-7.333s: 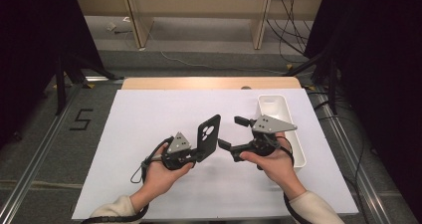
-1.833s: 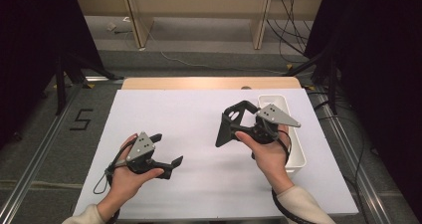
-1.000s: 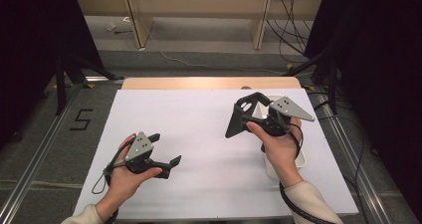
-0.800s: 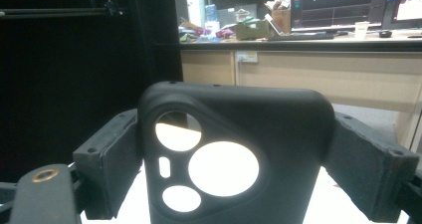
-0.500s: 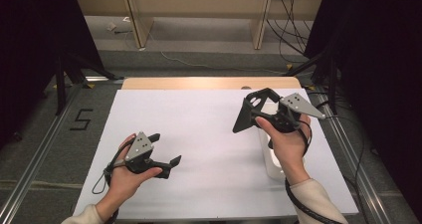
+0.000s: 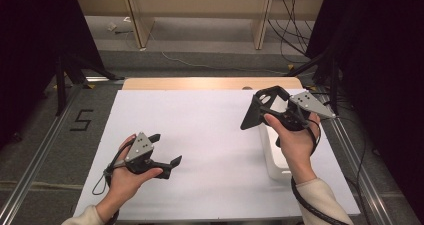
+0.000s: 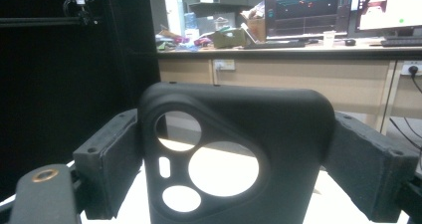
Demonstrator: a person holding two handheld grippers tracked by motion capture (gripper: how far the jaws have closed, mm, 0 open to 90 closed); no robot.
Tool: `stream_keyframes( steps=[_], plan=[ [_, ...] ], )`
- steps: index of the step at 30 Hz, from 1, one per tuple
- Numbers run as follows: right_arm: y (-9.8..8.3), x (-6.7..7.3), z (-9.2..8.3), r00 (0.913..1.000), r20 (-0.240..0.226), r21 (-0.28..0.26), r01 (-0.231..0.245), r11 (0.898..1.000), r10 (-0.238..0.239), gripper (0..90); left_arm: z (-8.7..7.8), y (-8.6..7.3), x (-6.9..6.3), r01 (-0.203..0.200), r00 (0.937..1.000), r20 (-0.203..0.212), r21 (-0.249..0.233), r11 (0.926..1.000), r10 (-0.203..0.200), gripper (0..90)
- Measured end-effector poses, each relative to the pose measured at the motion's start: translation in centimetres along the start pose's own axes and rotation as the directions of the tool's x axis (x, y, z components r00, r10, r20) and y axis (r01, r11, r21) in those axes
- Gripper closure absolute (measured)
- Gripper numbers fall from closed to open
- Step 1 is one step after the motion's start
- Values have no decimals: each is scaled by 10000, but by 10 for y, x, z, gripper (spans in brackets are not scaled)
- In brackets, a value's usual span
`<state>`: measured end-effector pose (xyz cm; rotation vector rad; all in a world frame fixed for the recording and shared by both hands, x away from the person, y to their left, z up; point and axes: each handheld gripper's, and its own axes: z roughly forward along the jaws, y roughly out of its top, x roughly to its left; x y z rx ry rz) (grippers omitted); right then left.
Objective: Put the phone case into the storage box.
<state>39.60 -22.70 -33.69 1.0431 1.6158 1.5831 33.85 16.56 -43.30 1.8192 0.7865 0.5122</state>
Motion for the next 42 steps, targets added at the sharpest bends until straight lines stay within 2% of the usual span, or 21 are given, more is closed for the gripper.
stream_keyframes(
  steps=[22,42],
  plan=[
    [4,-16,-7,9981,621,-154,-44,9999,54,149,0,0,1,-2,10000,6,-16,10000,2,0],
    [7,-31,-13,9921,1252,-238,2,9997,28,149,0,0,1,39,10000,-8,-25,10000,-39,0]
  ],
)
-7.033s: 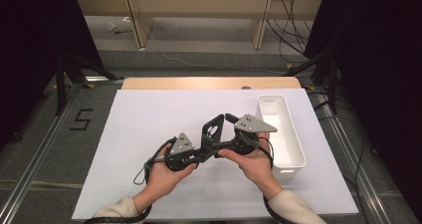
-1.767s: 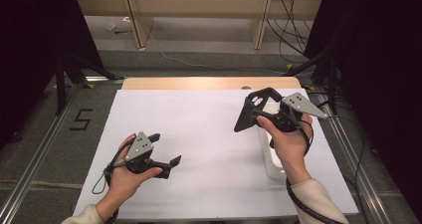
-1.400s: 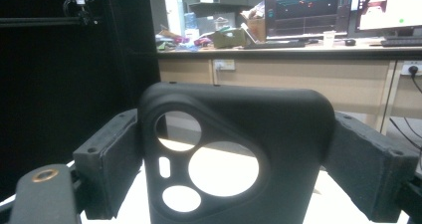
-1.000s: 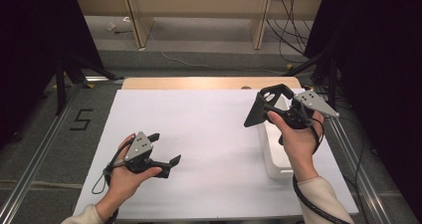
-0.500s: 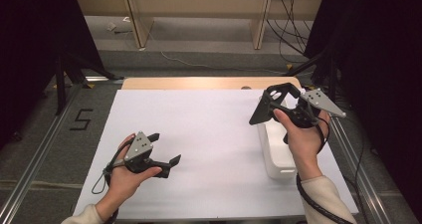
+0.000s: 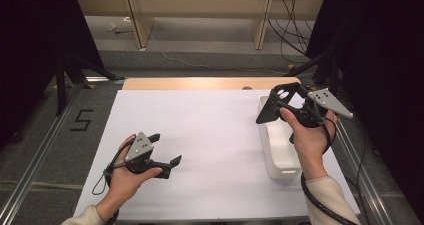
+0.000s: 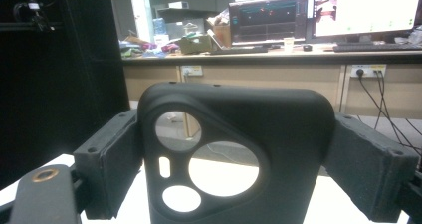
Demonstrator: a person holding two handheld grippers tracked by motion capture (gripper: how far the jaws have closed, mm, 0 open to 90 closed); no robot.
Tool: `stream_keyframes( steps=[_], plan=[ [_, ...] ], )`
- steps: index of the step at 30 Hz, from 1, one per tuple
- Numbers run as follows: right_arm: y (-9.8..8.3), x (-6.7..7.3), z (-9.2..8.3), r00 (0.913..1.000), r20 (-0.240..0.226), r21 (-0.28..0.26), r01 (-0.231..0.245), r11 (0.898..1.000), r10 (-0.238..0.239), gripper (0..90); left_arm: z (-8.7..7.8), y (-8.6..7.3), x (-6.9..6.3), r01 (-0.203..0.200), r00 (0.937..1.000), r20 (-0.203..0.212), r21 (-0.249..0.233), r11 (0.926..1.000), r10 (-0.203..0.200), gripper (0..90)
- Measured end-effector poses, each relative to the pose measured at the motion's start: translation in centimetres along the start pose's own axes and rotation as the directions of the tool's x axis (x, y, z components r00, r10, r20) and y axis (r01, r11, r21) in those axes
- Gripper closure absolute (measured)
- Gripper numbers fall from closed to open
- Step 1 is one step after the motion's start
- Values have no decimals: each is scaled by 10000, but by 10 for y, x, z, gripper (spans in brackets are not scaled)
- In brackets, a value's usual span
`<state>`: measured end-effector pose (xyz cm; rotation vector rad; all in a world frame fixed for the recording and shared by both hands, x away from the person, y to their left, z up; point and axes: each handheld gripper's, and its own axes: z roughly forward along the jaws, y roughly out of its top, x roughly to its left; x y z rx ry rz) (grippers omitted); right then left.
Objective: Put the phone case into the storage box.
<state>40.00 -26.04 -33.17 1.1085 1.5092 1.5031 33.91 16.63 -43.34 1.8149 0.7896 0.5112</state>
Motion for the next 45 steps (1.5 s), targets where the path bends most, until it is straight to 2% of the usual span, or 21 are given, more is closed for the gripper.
stream_keyframes(
  steps=[34,45],
  plan=[
    [-6,-24,1,9958,906,309,131,9994,-158,149,1,-1,1,4,10000,-1,29,10000,-4,1],
    [-7,-27,6,9936,1001,421,475,9980,-515,149,1,-1,1,47,10000,-2,32,10000,-47,1]
  ],
)
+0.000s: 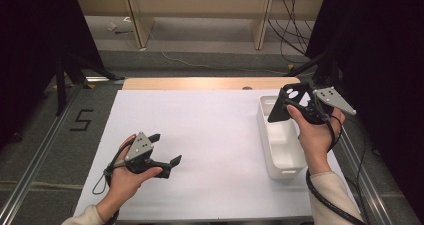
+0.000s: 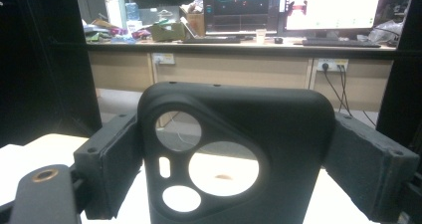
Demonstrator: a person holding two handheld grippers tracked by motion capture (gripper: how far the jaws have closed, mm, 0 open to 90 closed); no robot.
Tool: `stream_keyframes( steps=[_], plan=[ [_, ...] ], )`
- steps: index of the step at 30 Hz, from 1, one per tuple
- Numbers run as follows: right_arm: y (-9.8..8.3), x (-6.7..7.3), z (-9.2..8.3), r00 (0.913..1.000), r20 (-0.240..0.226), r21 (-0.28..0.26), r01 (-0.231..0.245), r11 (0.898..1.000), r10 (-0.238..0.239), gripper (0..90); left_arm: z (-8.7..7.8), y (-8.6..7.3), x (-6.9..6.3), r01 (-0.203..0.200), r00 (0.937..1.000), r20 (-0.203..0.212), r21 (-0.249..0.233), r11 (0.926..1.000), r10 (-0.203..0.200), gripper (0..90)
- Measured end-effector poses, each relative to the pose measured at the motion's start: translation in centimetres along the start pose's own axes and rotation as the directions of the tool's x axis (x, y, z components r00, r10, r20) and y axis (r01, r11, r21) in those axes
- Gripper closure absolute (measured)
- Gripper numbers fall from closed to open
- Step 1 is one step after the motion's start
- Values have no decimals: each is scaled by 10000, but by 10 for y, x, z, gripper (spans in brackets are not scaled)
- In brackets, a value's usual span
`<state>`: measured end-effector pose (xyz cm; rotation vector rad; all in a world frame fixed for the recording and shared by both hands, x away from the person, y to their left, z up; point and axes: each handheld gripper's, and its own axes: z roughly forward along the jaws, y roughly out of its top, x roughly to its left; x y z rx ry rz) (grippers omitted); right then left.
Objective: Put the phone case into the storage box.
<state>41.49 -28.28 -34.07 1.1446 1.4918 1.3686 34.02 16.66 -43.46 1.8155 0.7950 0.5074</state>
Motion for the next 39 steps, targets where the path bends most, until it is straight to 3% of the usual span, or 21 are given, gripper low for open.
stream_keyframes(
  steps=[14,39],
  plan=[
    [6,2,9,9994,70,-202,346,9992,-344,149,0,0,0,23,10000,-11,3,10000,-23,1],
    [4,-2,21,9979,236,-52,608,9981,-606,149,1,0,1,-16,10000,-8,0,10000,16,1]
  ],
)
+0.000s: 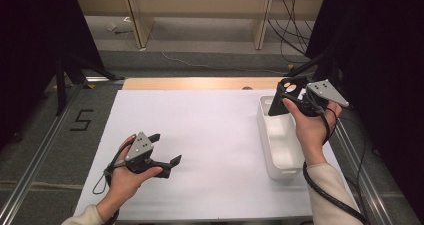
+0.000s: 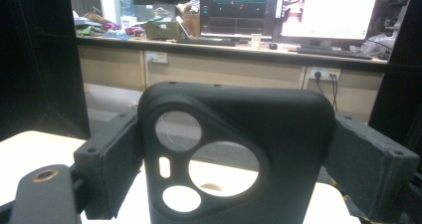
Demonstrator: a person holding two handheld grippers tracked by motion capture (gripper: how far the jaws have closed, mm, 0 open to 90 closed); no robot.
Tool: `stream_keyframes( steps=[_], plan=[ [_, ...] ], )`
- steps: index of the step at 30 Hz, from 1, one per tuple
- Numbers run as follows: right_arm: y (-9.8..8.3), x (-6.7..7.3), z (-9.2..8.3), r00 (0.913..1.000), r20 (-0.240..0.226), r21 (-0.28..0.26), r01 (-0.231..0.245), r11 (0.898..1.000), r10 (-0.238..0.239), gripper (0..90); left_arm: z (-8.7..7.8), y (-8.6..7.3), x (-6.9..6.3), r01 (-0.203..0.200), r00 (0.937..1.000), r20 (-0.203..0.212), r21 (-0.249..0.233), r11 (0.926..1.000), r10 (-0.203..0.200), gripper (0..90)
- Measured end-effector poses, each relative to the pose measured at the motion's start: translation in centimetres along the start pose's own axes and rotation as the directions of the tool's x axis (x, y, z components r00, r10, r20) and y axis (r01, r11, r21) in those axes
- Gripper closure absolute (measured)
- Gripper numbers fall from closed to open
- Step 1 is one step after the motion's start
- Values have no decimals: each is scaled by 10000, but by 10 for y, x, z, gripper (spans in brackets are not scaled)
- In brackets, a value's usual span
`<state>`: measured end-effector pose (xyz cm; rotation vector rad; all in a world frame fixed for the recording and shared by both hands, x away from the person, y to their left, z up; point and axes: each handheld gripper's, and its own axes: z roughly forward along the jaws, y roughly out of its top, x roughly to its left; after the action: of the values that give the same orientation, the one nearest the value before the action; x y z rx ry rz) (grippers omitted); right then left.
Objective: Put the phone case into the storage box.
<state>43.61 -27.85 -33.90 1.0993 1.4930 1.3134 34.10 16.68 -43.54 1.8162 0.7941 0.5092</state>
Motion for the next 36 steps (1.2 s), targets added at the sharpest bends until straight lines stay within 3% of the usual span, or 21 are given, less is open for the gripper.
stream_keyframes(
  steps=[36],
  plan=[
    [-3,-5,17,9999,17,111,109,9999,-109,149,0,0,0,58,10000,-45,-7,10000,-59,2]
  ],
)
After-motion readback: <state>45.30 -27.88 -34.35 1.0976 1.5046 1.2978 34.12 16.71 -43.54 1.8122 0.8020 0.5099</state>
